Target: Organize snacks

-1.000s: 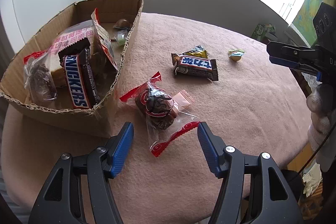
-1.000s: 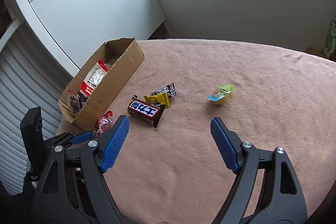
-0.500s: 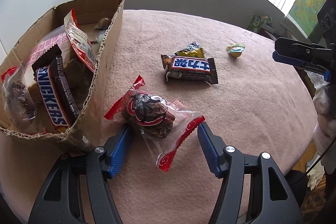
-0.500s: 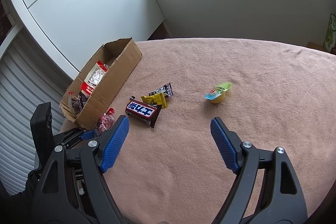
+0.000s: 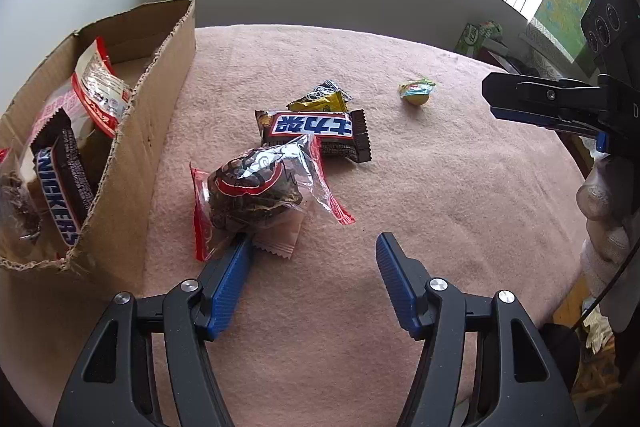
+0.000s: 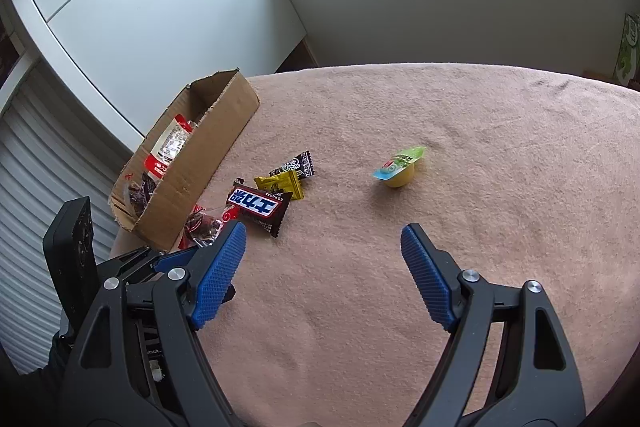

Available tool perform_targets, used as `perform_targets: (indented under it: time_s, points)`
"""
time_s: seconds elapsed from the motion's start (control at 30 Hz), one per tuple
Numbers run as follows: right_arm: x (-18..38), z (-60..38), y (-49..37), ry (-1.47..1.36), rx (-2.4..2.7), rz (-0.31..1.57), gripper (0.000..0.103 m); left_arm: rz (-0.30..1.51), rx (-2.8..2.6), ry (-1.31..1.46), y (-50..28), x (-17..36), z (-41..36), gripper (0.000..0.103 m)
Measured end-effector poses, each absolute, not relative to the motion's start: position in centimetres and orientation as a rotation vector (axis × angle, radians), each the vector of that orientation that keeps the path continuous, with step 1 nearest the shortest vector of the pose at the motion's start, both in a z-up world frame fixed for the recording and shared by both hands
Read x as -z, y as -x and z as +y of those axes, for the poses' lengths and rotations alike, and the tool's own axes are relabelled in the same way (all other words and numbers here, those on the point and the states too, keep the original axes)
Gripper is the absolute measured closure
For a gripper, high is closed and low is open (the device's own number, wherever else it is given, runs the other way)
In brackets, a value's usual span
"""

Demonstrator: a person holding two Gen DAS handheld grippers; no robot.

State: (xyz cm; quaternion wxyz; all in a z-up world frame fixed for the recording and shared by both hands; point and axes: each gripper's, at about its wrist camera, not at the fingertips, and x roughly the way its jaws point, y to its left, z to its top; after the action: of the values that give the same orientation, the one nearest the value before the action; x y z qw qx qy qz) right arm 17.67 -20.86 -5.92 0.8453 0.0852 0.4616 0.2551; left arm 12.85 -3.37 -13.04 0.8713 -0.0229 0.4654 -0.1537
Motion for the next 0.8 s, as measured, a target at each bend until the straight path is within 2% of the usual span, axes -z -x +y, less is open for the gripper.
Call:
perform_targets:
  time_s: [0.3, 0.6, 0.8]
  points:
    - [5.9, -22.7, -19.4, -0.251, -0.511, 0.97, 0.021, 1.002, 0.364, 0.061, -15.8, 12.7, -5.5, 0.04]
    - [6.8, -24.5, -23.2, -0.372, -0.459, 1.002, 0.021, 0.961, 0.324, 0.1, -16.4, 9.7, -3.9, 0.04]
    - [6.3, -24.2, -24.1, -0.366, -0.467, 0.994, 0.03, 0.911, 0.318, 0.071, -18.0, 6.7, -5.0, 0.04]
